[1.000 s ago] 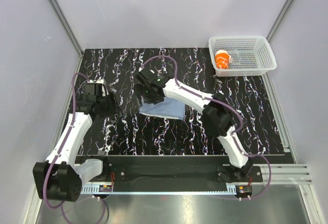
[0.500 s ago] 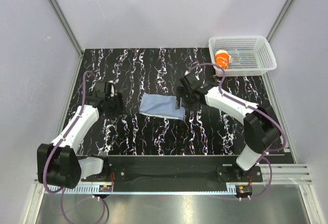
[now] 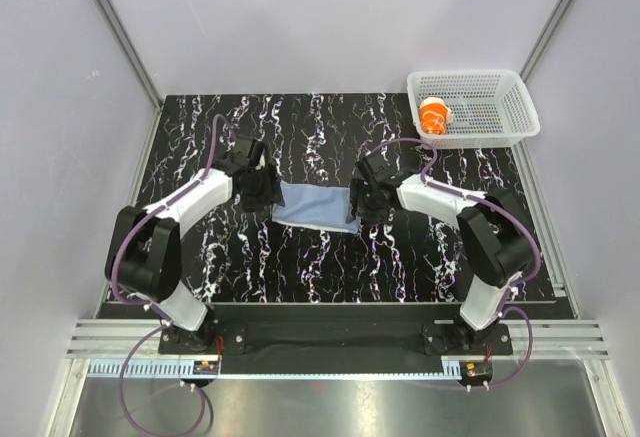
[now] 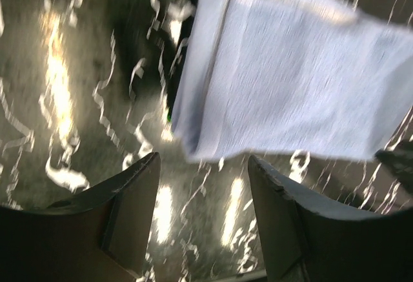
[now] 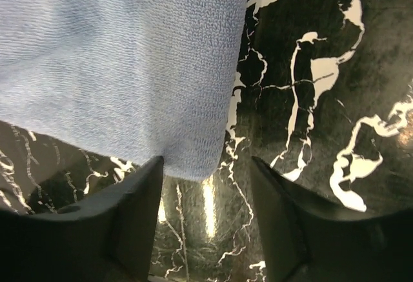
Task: Roll the towels
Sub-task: Fold the towel
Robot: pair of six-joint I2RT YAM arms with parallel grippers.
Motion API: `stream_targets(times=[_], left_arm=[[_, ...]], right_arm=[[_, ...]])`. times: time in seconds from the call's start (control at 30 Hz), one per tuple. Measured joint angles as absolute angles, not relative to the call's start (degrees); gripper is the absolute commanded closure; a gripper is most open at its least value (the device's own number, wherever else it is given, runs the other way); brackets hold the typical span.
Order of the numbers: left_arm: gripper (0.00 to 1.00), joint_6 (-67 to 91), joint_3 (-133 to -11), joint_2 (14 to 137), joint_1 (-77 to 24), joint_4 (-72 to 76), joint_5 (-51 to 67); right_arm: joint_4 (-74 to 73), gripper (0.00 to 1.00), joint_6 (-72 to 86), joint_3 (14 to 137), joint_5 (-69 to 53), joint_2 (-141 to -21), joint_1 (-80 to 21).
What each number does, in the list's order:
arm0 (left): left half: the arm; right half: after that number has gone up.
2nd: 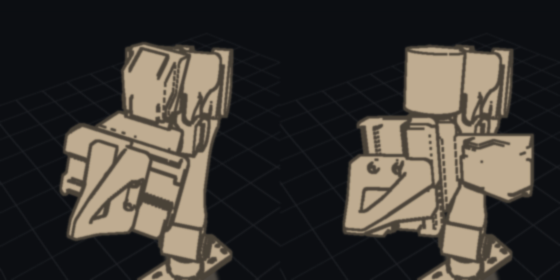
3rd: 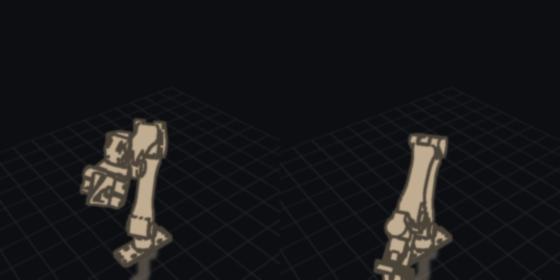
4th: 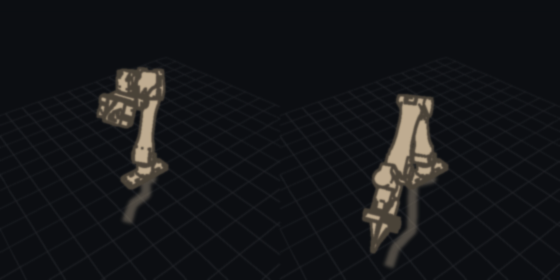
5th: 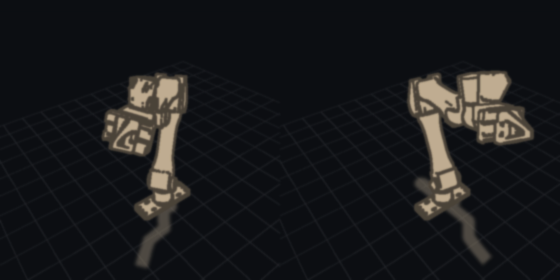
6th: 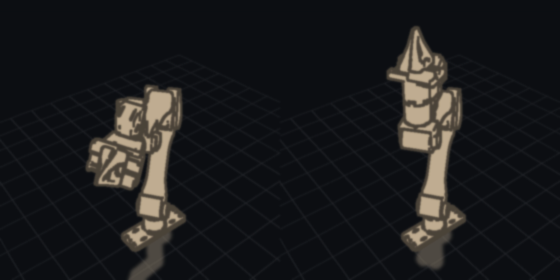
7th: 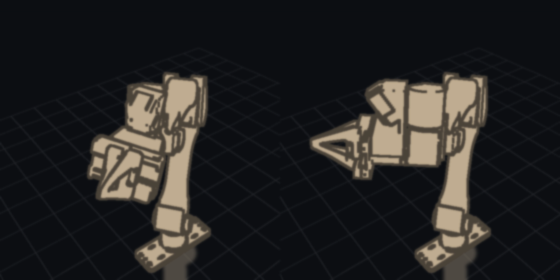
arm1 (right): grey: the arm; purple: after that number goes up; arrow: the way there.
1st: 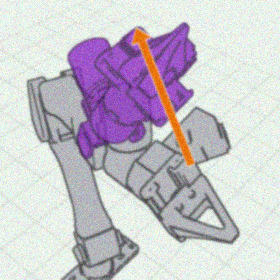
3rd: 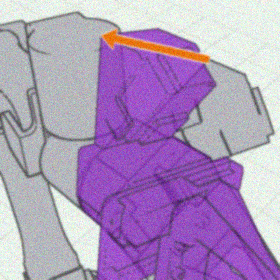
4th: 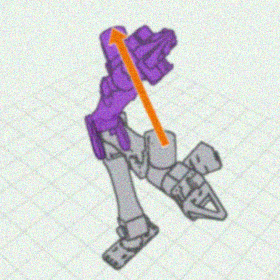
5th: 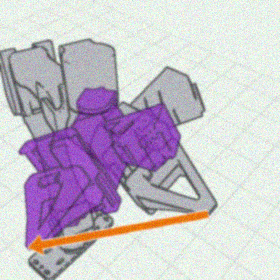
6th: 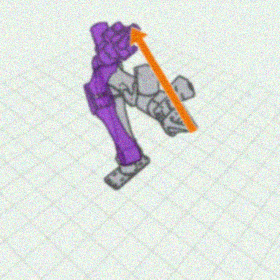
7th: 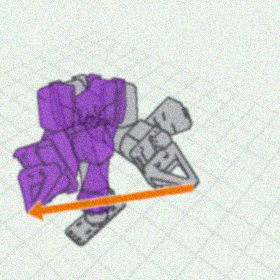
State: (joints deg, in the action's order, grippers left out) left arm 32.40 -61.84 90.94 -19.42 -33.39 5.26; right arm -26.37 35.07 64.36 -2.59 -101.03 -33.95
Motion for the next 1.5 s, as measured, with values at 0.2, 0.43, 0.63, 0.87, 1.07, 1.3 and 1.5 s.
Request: stream_targets(times=[0.2,0.43,0.63,0.87,1.07,1.3,1.5], left_arm=[[0.46,32.8,-64.8,98.4,-19.5,-31.8,4.4],[0.92,33.5,-64.9,103.4,-20.4,-30.9,4.1],[0.94,34.6,-62.6,102.0,-21.2,-28.9,3.6],[0.75,38.3,-49.1,89.7,-24.1,-29.1,3.8],[0.44,40.8,-43.3,80.5,-25.4,-34.2,3.2],[0.46,39.3,-48.4,76.5,-25.5,-38.9,-3.4],[0.48,36.8,-54.2,80.2,-26.3,-35.7,-3.2]], right_arm=[[-24.6,0.66,35.7,63.4,-3.4,-103.2,-34.0],[-21.9,0.69,36.0,60.1,-5.2,-102.2,-34.0],[-21.3,0.69,36.0,56.5,-5.6,-99.4,-34.0],[-25.4,0.59,35.9,52.7,-5.0,-94.9,-34.0],[-31.7,0.49,34.9,52.7,-1.1,-93.2,-34.0],[-37.3,0.48,33.0,55.3,0.2,-87.0,-34.0],[-35.3,0.67,31.0,59.0,-5.0,-83.3,-34.0]])
